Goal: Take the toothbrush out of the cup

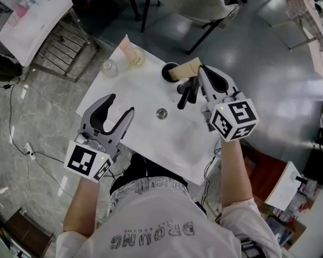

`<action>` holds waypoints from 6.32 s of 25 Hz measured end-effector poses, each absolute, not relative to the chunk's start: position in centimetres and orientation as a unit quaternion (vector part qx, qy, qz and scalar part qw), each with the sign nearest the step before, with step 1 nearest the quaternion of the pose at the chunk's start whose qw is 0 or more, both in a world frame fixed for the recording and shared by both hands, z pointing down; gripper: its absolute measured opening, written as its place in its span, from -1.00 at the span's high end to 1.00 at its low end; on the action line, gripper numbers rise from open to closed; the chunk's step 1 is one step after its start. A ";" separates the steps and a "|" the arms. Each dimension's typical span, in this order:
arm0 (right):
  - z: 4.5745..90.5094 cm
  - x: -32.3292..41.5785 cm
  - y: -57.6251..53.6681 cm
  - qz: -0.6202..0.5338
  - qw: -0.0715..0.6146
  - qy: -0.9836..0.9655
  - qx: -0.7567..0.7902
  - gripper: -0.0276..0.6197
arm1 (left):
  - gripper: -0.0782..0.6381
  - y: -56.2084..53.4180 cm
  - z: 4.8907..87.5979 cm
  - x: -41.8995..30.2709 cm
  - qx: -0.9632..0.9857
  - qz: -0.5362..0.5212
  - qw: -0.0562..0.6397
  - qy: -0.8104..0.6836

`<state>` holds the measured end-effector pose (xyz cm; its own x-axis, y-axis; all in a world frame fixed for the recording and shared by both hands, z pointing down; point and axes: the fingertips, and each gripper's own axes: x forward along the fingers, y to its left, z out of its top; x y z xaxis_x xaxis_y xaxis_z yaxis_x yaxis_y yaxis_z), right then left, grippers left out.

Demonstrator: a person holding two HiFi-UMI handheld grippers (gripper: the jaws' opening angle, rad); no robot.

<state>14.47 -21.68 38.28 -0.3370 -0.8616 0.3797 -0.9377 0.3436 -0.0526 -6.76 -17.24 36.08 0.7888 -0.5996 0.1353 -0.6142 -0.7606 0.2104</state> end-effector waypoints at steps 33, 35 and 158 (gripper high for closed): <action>31.8 8.7 -14.4 0.090 0.107 -0.792 0.594 0.89 | 0.10 -12.8 32.6 -14.3 0.944 -0.002 0.093 -0.315; 31.8 8.1 -14.0 0.091 0.105 -0.793 0.594 0.89 | 0.10 -12.6 32.5 -14.7 0.945 -0.002 0.092 -0.314; 39.0 7.6 -22.3 0.212 0.047 -0.836 0.504 0.89 | 0.69 -36.0 43.3 -3.7 0.934 0.109 0.095 -0.326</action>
<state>7.58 -22.26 39.01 -0.4883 -0.8223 0.2921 -0.8620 0.4025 -0.3079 -3.70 -36.04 43.25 0.7634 -0.5890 0.2651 -0.6302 -0.7692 0.1057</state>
